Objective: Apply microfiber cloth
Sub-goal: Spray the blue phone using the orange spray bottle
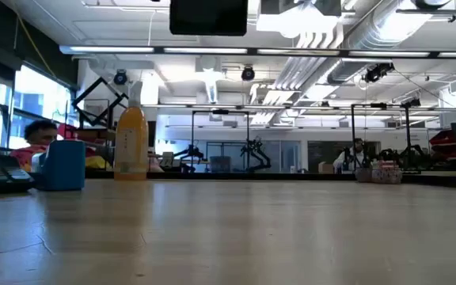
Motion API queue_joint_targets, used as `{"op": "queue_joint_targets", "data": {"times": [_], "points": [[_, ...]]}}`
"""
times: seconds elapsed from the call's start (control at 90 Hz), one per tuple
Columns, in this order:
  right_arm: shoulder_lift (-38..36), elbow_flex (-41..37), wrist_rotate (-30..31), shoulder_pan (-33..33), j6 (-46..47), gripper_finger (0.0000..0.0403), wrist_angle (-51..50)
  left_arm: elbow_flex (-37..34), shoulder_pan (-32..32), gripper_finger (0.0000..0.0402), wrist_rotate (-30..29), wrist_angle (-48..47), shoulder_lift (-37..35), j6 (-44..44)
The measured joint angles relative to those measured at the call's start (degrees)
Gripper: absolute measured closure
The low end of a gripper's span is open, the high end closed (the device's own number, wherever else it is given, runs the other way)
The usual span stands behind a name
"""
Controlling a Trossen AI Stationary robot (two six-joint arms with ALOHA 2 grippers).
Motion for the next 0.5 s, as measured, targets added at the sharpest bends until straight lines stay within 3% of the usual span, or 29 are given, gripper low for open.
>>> {"op": "queue_joint_targets", "data": {"times": [0.167,0.322,0.5], "points": [[0.13,-0.02,-0.11,-0.09,0.18,0.04,-1.16,0.09,-0.09,0.0358,1.06,-2.45,0.5,0.44],[0.11,-0.02,-4.03,-0.14,0.06,0.0401,-1.76,0.09,-0.8,0.031,1.18,-4.58,-1.18,0.55],[0.11,-0.02,-2.11,-0.07,-1.44,0.0402,-2.23,0.09,-3.22,0.0284,1.17,-10.37,-4.98,0.0]]}}
